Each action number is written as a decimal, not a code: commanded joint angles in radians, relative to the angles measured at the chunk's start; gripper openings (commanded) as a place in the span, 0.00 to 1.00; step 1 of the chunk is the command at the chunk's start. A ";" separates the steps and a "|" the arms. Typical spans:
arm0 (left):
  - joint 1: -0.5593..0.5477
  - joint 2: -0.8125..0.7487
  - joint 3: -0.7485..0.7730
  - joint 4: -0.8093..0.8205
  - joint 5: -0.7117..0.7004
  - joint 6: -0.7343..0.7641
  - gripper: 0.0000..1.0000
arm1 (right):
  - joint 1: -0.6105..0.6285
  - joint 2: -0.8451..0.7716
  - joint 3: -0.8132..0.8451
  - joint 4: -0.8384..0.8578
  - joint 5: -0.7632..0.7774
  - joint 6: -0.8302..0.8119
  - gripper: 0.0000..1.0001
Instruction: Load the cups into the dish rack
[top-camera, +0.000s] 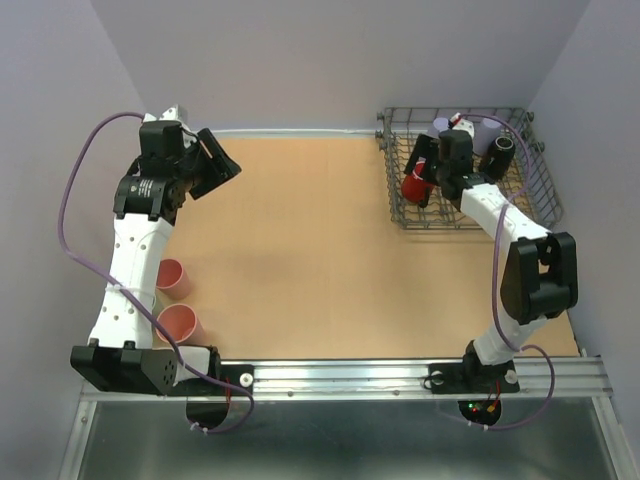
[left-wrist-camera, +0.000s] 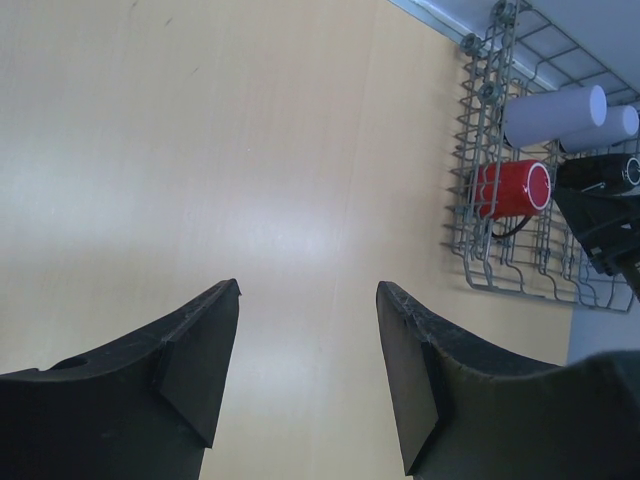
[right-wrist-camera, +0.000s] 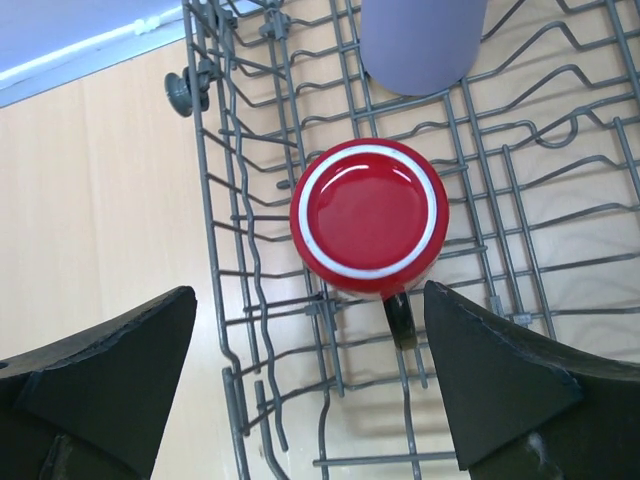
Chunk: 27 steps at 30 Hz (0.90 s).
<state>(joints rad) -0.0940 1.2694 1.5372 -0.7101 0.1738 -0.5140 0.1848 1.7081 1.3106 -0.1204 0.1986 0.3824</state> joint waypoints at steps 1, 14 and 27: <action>0.005 -0.025 0.003 -0.009 -0.042 0.000 0.68 | 0.007 -0.085 -0.048 -0.016 -0.034 0.013 1.00; 0.025 0.001 -0.032 -0.189 -0.279 0.023 0.68 | 0.008 -0.294 -0.047 -0.117 -0.143 0.122 1.00; 0.155 -0.011 -0.176 -0.325 -0.619 -0.083 0.70 | 0.068 -0.363 -0.036 -0.174 -0.323 0.227 1.00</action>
<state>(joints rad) 0.0357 1.2938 1.3735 -0.9913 -0.3237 -0.5636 0.2432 1.3800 1.2411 -0.2672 -0.0654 0.5846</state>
